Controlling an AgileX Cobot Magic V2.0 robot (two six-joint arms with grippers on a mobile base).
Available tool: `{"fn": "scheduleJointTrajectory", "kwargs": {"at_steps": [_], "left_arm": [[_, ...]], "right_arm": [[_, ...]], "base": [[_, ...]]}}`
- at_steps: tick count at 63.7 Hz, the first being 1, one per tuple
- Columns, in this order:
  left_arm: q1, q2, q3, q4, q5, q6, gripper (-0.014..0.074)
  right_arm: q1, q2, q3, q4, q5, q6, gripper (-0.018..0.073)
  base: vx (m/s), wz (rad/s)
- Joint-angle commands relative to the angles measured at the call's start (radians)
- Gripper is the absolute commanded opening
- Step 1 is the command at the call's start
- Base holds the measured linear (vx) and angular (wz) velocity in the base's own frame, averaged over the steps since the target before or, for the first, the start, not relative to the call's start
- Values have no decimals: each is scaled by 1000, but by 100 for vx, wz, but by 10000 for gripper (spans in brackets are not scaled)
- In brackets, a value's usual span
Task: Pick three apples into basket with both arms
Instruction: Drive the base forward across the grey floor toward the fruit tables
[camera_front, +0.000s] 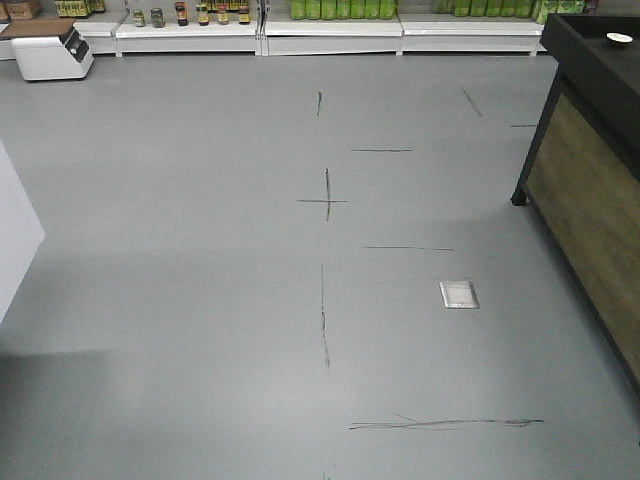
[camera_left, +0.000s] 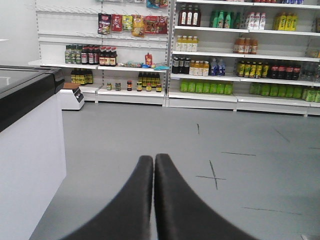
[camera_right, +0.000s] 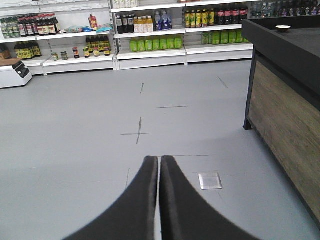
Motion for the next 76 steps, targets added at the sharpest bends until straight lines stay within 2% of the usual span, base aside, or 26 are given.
{"fn": "scheduleJointTrajectory", "kwargs": {"at_steps": [1, 76], "left_arm": [[-1, -14, 24, -8, -76, -6, -6], [-1, -14, 24, -8, -76, -6, -6]], "right_arm": [[-7, -11, 13, -9, -68, -6, -4], [-7, -11, 13, -9, -68, -6, -4]], "base": [[0, 0], [0, 0]]}}
